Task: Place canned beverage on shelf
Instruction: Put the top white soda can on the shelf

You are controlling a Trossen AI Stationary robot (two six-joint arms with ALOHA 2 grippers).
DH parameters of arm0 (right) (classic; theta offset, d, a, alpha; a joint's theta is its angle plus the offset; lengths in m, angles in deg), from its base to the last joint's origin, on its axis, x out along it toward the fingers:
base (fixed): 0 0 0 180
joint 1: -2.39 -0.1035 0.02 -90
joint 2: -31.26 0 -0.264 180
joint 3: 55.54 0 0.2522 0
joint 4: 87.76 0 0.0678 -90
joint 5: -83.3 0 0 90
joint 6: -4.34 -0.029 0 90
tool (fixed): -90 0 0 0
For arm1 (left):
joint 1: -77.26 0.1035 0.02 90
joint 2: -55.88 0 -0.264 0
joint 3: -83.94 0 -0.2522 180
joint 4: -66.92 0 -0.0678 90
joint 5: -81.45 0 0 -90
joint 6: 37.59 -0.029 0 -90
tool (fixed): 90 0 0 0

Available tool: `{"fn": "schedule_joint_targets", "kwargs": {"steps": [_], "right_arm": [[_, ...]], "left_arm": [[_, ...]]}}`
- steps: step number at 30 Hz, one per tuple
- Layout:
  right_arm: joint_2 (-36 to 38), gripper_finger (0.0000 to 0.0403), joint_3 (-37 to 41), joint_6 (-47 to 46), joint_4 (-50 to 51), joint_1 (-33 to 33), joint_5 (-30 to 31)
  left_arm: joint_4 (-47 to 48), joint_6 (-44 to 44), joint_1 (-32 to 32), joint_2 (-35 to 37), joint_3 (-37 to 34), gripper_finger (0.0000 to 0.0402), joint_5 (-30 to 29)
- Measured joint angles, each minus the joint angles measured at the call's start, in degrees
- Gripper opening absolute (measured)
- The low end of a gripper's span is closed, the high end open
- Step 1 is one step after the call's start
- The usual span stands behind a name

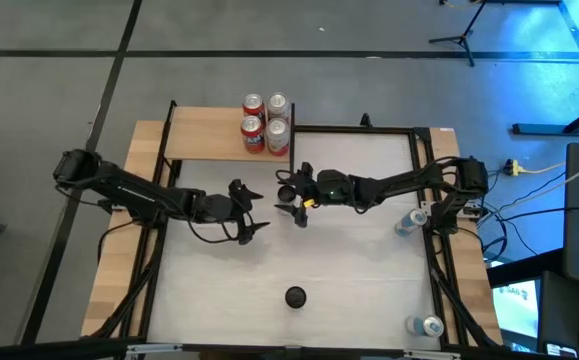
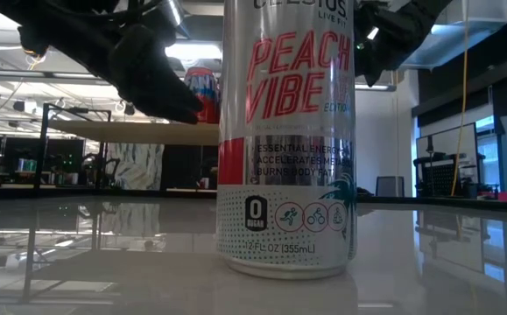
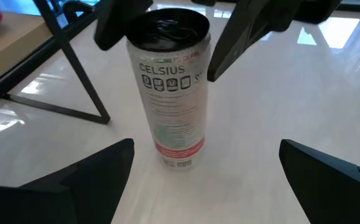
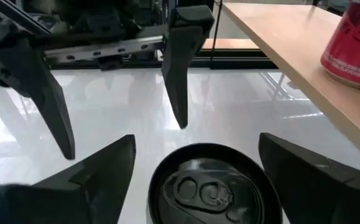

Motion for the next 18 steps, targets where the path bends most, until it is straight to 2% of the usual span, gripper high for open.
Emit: {"fn": "schedule_joint_targets", "kwargs": {"steps": [4,7,11,15,18], "right_arm": [[2.2,0.0351,0.1,3.0,3.1,0.0,0.0],[7.7,0.0354,0.0,4.0,7.2,0.0,0.0],[15.7,0.0355,0.0,4.3,18.6,0.0,0.7],[20.0,0.0355,0.4,4.0,31.4,0.0,7.3],[20.2,0.0355,3.3,2.7,33.0,0.0,14.5]], "left_arm": [[-2.3,-0.4,0.0,-1.1,0.0,0.0392,0.0],[-4.1,-1.0,0.0,-2.1,0.0,0.0392,0.0],[-7.7,-1.8,0.0,-4.9,0.0,0.0392,1.3],[-10.6,-1.7,0.0,-8.0,0.0,0.0392,6.9],[-12.8,-1.4,0.0,-9.2,0.0,0.0392,12.9]]}}
